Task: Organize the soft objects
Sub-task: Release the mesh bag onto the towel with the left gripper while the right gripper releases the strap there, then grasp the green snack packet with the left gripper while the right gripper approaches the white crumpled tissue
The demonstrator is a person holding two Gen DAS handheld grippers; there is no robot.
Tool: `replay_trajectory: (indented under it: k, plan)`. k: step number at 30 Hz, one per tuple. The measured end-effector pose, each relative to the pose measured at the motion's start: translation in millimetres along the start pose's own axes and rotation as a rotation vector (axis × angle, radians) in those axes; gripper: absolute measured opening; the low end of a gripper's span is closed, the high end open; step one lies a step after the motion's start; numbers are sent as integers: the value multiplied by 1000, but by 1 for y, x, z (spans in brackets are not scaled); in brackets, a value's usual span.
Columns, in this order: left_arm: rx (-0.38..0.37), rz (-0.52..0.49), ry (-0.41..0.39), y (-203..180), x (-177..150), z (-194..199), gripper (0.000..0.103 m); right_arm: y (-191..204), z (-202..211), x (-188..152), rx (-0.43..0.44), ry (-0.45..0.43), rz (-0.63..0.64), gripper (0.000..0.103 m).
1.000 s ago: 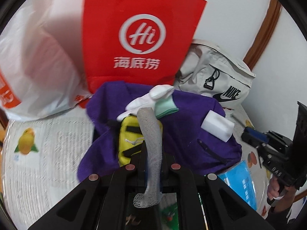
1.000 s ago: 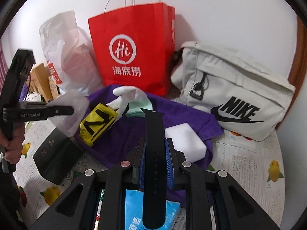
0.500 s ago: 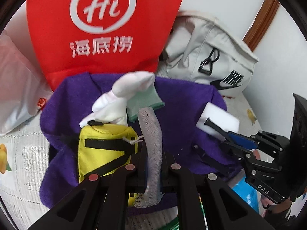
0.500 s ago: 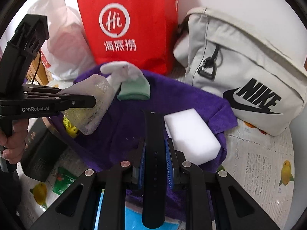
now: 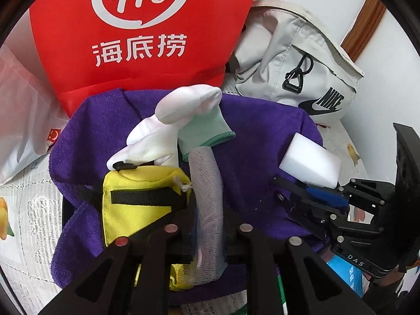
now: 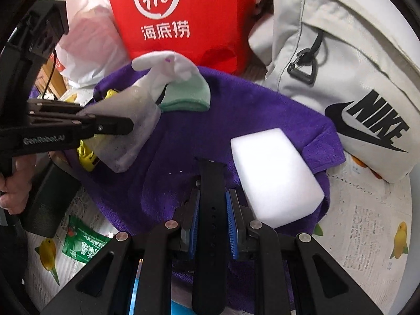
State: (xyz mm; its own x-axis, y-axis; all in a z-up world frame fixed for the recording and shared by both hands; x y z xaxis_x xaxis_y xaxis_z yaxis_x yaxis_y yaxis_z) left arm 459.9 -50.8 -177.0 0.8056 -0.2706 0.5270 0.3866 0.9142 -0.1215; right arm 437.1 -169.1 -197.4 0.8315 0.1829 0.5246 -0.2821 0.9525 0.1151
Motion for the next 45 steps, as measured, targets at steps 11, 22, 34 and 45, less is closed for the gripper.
replay_trajectory:
  k: [11,22,34,45]
  plan:
    - [40,15,-19,5,3,20,68,12,20,-2,9,-47,44,57]
    - [115,19,-101,7,-11,87,68,25,80,-21,51,-125,-11,57]
    - [114,-54,-119,-38,-70,135,68,40,145,-99,76,-195,-85,57]
    - [141,-264,38,-95,-114,78,68,6,168,-167,41,-181,-213,57]
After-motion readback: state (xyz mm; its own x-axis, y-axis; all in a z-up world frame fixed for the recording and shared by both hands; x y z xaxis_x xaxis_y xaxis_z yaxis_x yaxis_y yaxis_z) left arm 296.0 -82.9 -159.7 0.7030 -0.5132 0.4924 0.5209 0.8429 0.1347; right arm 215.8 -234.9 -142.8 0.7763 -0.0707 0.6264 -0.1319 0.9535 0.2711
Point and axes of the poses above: each gripper's, at about its wrist camera, not at the fingertips, and z roughly against the way its jaws point, y to its left, x to its top, the point moved 8 cm from there along -z, roughly the way its jaws point, and after that the axes turned 10 degrees about -z, right-handed, at the moved point
